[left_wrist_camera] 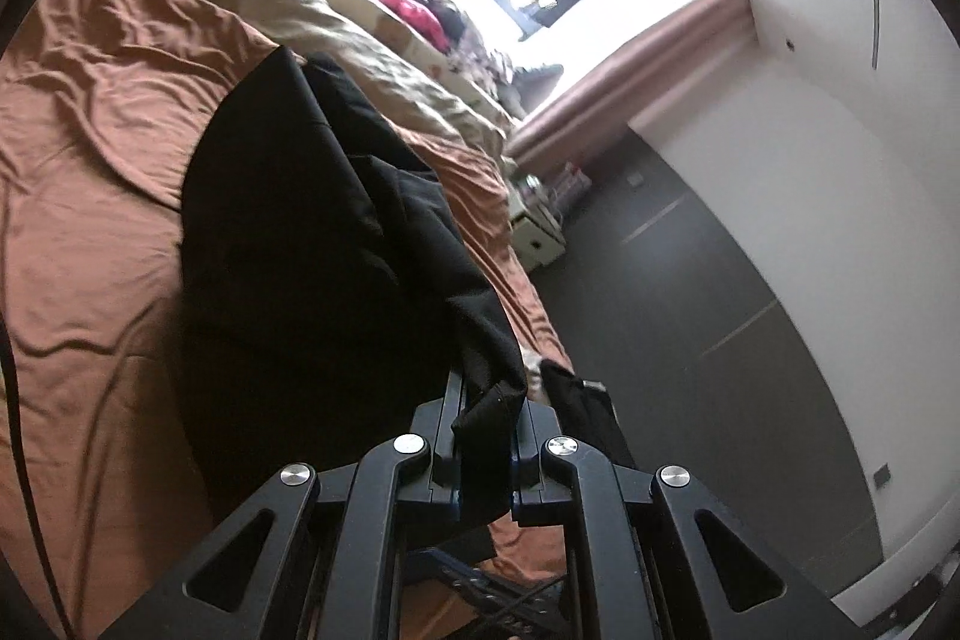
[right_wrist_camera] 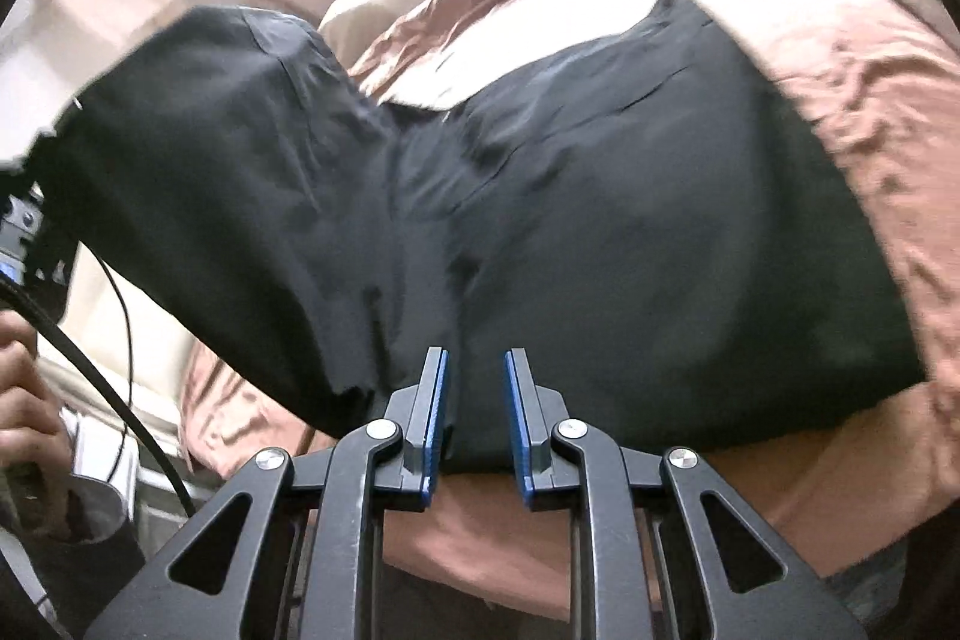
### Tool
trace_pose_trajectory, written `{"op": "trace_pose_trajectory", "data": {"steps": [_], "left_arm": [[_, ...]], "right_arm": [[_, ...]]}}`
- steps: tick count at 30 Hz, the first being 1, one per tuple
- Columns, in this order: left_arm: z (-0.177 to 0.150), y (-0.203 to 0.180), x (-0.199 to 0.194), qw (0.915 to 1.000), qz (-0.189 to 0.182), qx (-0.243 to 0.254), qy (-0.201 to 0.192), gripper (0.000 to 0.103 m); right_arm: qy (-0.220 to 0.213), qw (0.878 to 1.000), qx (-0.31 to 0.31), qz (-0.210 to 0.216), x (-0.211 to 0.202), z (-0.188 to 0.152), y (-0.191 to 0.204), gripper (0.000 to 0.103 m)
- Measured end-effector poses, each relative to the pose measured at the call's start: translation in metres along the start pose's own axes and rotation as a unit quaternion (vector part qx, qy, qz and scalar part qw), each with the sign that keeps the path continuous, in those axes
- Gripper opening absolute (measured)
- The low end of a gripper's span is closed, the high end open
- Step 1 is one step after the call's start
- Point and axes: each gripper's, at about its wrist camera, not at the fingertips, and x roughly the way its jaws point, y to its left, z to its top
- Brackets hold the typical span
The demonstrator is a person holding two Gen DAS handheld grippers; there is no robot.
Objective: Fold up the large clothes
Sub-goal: 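Lift the jacket end with both tools and fold it over, then open the right tool, then the left tool, releasing the folded jacket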
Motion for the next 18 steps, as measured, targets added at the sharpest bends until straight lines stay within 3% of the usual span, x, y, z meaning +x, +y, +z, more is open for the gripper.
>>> {"op": "trace_pose_trajectory", "data": {"steps": [1,3,6,13,18], "left_arm": [[-0.002,-0.005,0.011,1.0000,0.000,0.003,0.008,0.010],[-0.006,-0.012,0.031,0.9997,0.001,0.007,0.023,0.010],[-0.015,-0.016,0.068,0.9985,0.007,0.011,0.053,0.010],[-0.053,-0.015,0.161,0.9887,0.036,0.015,0.145,0.010],[-0.081,-0.026,0.196,0.9795,0.044,0.034,0.194,0.010]], "right_arm": [[-0.009,1.000,0.011,0.002,-0.010,0.001,-0.010,0.028],[-0.026,0.999,0.028,0.002,-0.026,-0.001,-0.025,0.049],[-0.053,0.997,0.051,-0.003,-0.052,-0.004,-0.050,0.050],[-0.072,0.993,0.095,-0.026,-0.090,-0.021,-0.097,0.049],[-0.080,0.988,0.123,-0.037,-0.110,-0.029,-0.125,0.050]]}}
